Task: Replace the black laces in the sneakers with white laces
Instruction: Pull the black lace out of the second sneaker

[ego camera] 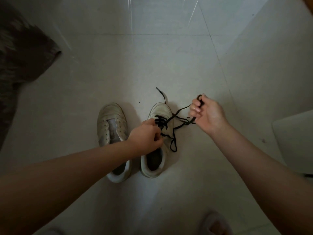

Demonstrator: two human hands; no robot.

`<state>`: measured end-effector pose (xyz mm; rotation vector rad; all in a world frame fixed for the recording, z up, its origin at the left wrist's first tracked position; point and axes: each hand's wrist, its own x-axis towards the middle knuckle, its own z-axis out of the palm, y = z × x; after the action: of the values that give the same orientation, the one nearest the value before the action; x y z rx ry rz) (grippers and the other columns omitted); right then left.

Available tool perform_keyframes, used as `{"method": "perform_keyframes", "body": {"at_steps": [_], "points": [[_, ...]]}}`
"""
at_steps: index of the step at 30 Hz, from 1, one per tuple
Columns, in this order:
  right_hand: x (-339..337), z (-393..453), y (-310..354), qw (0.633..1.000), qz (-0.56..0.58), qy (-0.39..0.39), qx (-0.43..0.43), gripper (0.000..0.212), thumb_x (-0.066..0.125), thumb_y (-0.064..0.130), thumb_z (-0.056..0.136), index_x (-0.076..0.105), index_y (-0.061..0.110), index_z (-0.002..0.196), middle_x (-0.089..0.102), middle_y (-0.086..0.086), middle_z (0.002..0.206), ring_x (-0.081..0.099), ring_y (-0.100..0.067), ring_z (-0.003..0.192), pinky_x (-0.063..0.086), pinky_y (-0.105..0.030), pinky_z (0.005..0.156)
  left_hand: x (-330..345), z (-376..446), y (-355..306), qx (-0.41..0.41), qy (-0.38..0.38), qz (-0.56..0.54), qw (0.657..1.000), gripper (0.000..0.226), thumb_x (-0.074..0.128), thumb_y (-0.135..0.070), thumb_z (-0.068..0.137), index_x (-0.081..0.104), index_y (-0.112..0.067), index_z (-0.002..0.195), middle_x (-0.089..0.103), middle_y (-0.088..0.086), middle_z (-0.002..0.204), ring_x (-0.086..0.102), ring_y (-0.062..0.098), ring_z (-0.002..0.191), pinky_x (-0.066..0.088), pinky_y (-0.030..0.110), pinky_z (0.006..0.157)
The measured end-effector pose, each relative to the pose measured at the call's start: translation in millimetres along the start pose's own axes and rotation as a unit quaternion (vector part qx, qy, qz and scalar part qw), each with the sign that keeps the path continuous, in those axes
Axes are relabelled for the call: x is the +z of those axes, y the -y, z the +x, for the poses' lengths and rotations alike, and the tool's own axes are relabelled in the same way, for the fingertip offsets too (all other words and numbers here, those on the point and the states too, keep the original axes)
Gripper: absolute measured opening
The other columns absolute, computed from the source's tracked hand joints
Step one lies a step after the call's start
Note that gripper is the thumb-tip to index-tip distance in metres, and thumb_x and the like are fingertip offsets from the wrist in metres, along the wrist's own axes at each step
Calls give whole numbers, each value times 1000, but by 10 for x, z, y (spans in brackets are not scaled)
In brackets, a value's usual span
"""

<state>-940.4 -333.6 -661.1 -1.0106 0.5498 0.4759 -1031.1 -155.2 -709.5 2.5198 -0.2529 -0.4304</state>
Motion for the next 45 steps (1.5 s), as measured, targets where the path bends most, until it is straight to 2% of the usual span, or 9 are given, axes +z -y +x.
{"method": "perform_keyframes", "body": {"at_steps": [3, 6, 9, 12, 17, 27, 34, 38, 45], "points": [[-16, -20, -95, 922, -387, 2, -33, 31, 35, 25, 101, 44, 17, 72, 47, 0, 61, 37, -7, 40, 28, -18, 39, -6, -26, 20, 18, -26, -29, 999, 20, 59, -37, 87, 55, -19, 78, 41, -5, 88, 41, 10, 72, 41, 26, 60], [-125, -93, -282, 662, -746, 74, 9, 36, 45, 38, 97, 54, 17, 70, 61, 2, 65, 54, -12, 56, 41, -24, 53, -51, -81, 65, 2, -62, -80, 995, 36, 62, -47, 83, 54, -21, 106, 48, -7, 94, 48, 8, 71, 45, 27, 61], [-197, -154, -335, 484, -864, 107, 90, 43, 46, 47, 94, 48, 15, 65, 53, 1, 65, 56, -20, 68, 39, -26, 57, -71, -103, 102, -74, -64, -71, 993, 45, 63, -50, 81, 48, -21, 113, 47, -6, 96, 51, 11, 79, 45, 27, 65], [-43, -231, -299, 416, -909, 19, -23, 39, 46, 48, 93, 51, 14, 74, 53, -2, 79, 59, -27, 90, 36, -28, 65, -75, -66, 55, -136, -49, -72, 987, 41, 62, -46, 82, 50, -14, 105, 53, 1, 95, 56, 19, 81, 51, 35, 70], [313, -217, -431, 492, -810, 121, -295, 20, 50, 28, 93, 63, 15, 101, 59, -2, 104, 55, -25, 99, 41, -33, 75, -95, -4, 15, -165, -38, -64, 984, 40, 59, -47, 79, 45, -14, 96, 60, 2, 87, 60, 21, 79, 47, 31, 62], [471, 34, -559, 320, -878, 195, -298, 22, 48, 13, 88, 57, 8, 108, 57, -8, 113, 52, -27, 108, 34, -33, 78, -214, 143, -102, -153, 59, 57, 985, 31, 48, -44, 84, 59, -18, 98, 61, 2, 89, 60, 21, 82, 46, 29, 66], [272, -15, -520, 723, -675, 42, -143, 12, 53, 22, 90, 59, 12, 89, 62, -4, 84, 56, -19, 77, 41, -29, 70, -249, 105, -10, -150, 75, 16, 986, 29, 52, -38, 86, 47, -15, 71, 50, 2, 74, 51, 21, 71, 40, 27, 62], [190, 17, -476, 823, -565, 29, -52, 19, 45, 24, 95, 58, 18, 82, 70, 5, 87, 62, -13, 76, 51, -38, 81, -235, 94, 11, -142, 66, -9, 988, 30, 53, -39, 85, 44, -18, 65, 47, -1, 66, 51, 21, 69, 40, 27, 60], [321, 31, -526, 622, -739, 170, -196, 18, 61, 12, 85, 63, 16, 102, 57, -1, 104, 56, -13, 88, 40, -24, 75, -268, 89, -67, -108, 67, 44, 991, 22, 50, -33, 88, 44, -21, 71, 45, -3, 68, 50, 19, 71, 40, 28, 61]]}}
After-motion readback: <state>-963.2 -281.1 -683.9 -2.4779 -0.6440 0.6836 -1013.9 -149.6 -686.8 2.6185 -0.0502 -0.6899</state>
